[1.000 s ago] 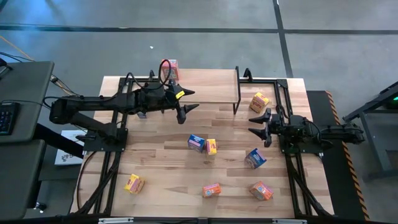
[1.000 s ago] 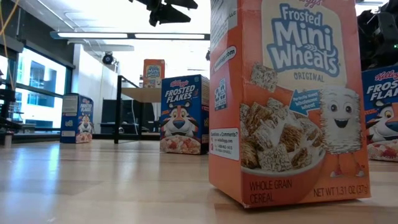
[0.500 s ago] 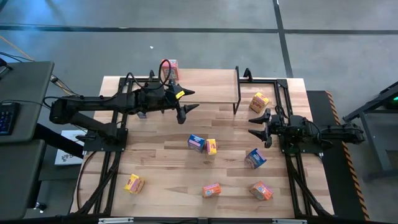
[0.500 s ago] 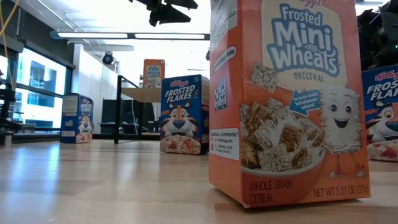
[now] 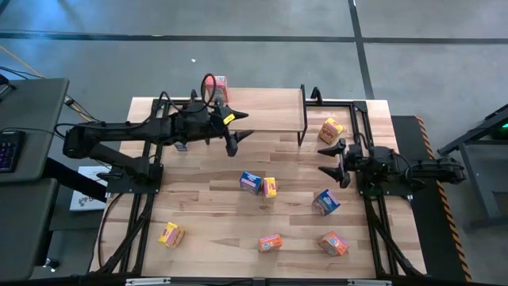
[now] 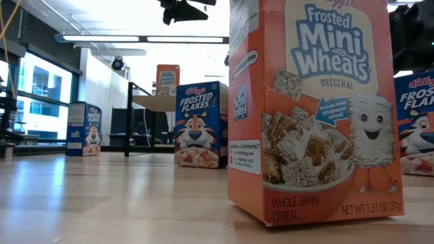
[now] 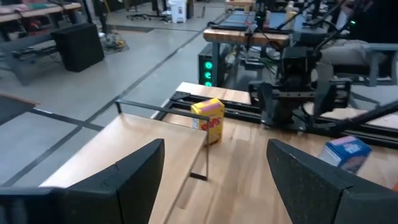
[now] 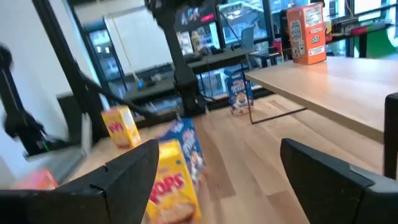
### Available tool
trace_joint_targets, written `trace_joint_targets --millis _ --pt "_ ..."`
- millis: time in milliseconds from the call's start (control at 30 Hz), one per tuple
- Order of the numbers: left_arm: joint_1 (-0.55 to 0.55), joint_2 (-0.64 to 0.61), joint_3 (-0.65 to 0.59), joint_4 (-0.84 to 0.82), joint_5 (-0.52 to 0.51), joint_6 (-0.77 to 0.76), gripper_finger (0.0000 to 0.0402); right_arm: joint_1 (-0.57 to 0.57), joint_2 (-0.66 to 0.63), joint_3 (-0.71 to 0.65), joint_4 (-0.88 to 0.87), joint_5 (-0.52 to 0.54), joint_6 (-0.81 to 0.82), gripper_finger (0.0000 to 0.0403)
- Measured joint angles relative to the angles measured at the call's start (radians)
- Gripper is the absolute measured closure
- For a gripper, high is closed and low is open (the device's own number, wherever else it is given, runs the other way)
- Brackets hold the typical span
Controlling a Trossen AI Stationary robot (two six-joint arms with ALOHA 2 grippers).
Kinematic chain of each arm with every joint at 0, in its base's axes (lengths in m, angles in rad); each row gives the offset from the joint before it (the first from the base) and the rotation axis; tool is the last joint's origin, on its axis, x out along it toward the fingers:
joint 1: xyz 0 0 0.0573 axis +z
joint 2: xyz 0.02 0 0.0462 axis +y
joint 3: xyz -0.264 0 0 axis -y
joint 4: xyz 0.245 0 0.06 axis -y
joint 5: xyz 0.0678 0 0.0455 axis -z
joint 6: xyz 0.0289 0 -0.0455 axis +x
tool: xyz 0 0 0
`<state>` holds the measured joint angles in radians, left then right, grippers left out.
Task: Stack cereal on shelf
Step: Put the top right yellow cereal box on the shelf
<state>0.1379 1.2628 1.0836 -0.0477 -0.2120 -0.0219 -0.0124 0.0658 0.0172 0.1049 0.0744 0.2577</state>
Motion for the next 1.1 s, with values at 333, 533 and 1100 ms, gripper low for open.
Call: trace_joint_targets --millis 333,533,1100 --pt "0.000 -0.064 0.000 -0.097 -0.012 0.033 0.0129 0.000 0.000 0.000 0.089 0.000 0.101 0.0073" --pt "0.000 -0.101 0.000 -0.186 -0.020 0.034 0.0128 0.000 0.000 0.002 0.254 0.054 0.056 0.0073" --pt "0.000 -0.119 -0.022 -0.317 -0.084 0.051 0.0128 -0.001 0.142 0.334 -0.136 0.549 -0.026 0.0073"
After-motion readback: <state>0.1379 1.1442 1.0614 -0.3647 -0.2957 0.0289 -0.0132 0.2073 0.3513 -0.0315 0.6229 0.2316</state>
